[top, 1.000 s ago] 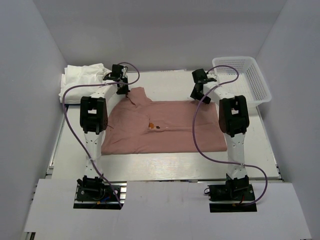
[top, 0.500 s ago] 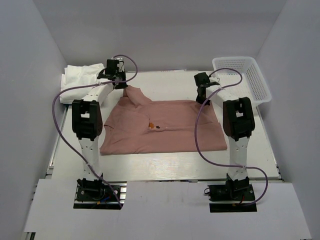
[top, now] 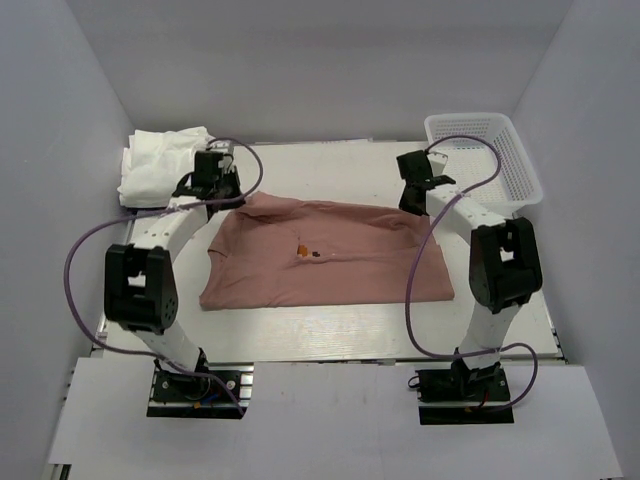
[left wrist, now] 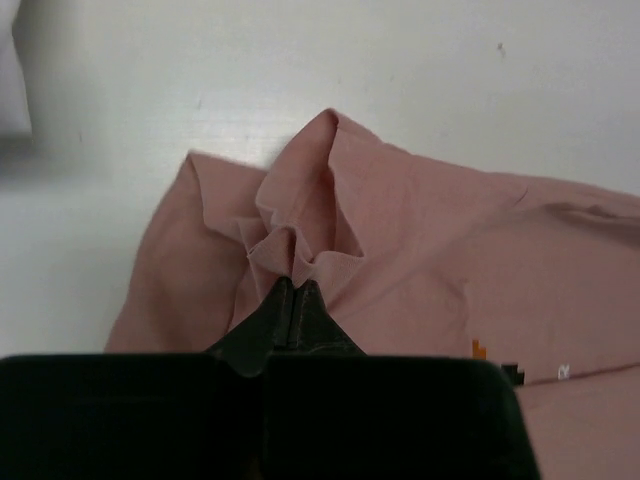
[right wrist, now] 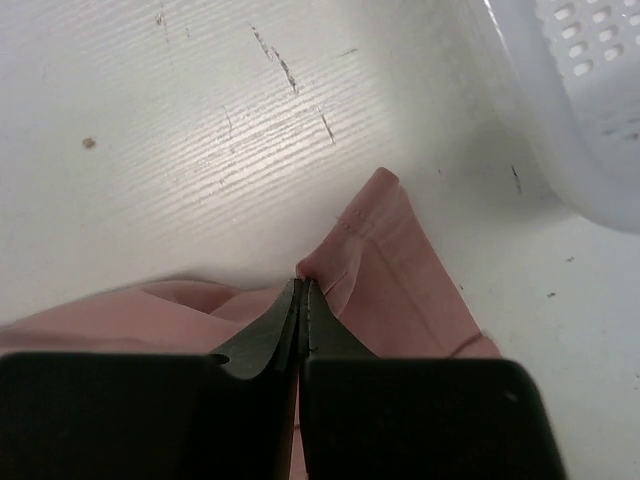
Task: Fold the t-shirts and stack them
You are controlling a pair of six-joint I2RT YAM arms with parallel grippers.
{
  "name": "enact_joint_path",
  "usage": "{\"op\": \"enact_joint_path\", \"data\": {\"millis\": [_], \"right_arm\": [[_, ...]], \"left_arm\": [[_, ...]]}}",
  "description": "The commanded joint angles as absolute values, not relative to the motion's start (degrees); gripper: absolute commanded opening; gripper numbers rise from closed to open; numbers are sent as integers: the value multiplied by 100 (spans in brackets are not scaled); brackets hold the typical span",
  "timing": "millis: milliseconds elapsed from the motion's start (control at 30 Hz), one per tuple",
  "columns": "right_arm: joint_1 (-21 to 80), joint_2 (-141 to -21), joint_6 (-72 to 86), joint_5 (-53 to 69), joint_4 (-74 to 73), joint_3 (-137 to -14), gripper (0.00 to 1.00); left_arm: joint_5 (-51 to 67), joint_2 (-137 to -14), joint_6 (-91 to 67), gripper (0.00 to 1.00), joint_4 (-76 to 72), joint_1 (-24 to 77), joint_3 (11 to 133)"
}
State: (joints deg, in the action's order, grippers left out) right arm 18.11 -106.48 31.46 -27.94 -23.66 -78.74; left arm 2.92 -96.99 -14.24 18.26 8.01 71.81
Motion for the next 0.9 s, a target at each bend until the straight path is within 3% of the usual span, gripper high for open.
{"op": "enact_joint_path", "data": {"millis": [0,567,700,733,767,800,867], "right_arm": [[1837,-10143,3015,-2821,-2057,-7472,0],[1898,-8842,2927,-2488,-1459,-5766,0],[1916,-8851,2926,-2505,-1617,-5564,9],[1925,-8816,2962,-2583,-1817,-5459,32],[1934,-8763,3058,-2627,-1898,-5345,35],[1934,-8719,3189,-2663,-1994,-5274,38],[1925,-8359,3348,-2786,-2363,-5019,50]], "left_arm": [[255,-8852,-1845,0,1591,826,6523],[439,-6390,-3076,0,1828,826,3912],[501,-6302,-3444,2,2178,826,3622],[501,-6302,-3672,5,2397,826,3621],[449,-6250,-3787,13,2948,826,3726],[518,-6249,-3884,54,3223,826,3866],[850,-5995,-3885,69,3924,826,3981]]}}
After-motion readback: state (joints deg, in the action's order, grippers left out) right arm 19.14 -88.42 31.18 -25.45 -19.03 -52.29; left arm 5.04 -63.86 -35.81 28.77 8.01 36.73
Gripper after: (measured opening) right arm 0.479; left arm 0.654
